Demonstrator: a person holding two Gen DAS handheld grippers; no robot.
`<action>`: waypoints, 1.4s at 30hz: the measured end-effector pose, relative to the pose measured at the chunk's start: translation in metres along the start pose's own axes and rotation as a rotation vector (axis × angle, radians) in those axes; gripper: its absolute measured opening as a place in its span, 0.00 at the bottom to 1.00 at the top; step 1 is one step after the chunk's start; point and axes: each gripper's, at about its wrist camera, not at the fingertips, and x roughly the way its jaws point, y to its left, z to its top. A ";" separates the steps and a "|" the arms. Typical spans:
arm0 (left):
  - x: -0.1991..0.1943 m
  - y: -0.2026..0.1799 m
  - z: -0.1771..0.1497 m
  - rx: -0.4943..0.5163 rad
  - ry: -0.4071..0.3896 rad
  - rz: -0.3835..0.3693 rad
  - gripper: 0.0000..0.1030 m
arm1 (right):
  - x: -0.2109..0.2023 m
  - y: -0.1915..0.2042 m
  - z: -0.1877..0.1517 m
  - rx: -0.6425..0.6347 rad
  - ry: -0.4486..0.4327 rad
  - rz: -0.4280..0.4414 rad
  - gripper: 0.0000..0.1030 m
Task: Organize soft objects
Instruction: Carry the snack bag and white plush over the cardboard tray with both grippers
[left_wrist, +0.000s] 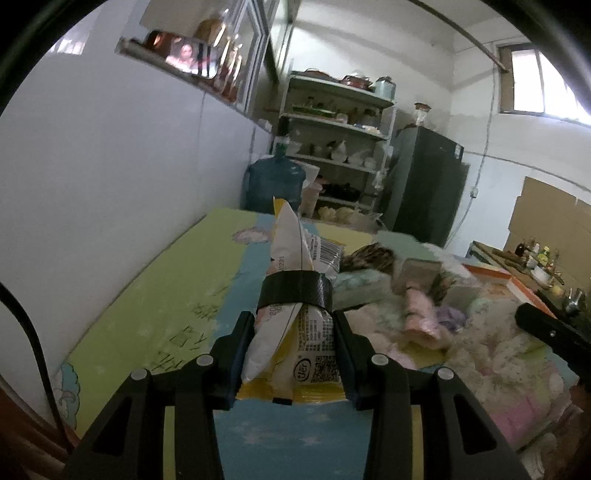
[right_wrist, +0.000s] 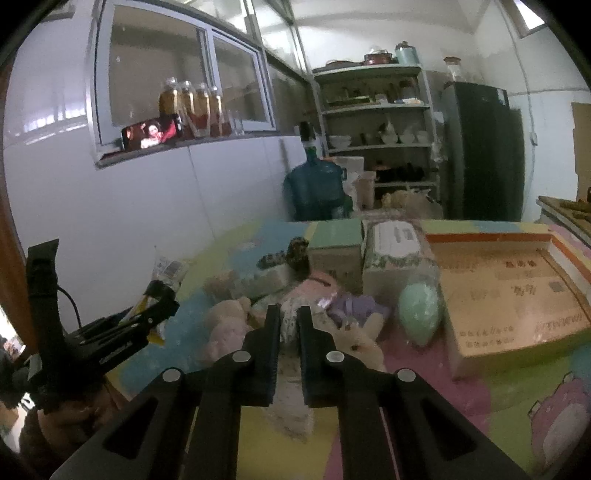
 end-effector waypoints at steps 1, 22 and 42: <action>-0.002 -0.003 0.002 0.004 -0.005 -0.007 0.41 | -0.002 -0.001 0.001 -0.001 -0.006 0.005 0.08; 0.002 -0.110 0.029 0.143 -0.045 -0.215 0.29 | -0.064 -0.066 0.043 0.047 -0.177 -0.085 0.06; 0.004 -0.084 0.015 0.107 0.061 -0.287 0.85 | -0.064 -0.106 0.030 0.110 -0.152 -0.093 0.06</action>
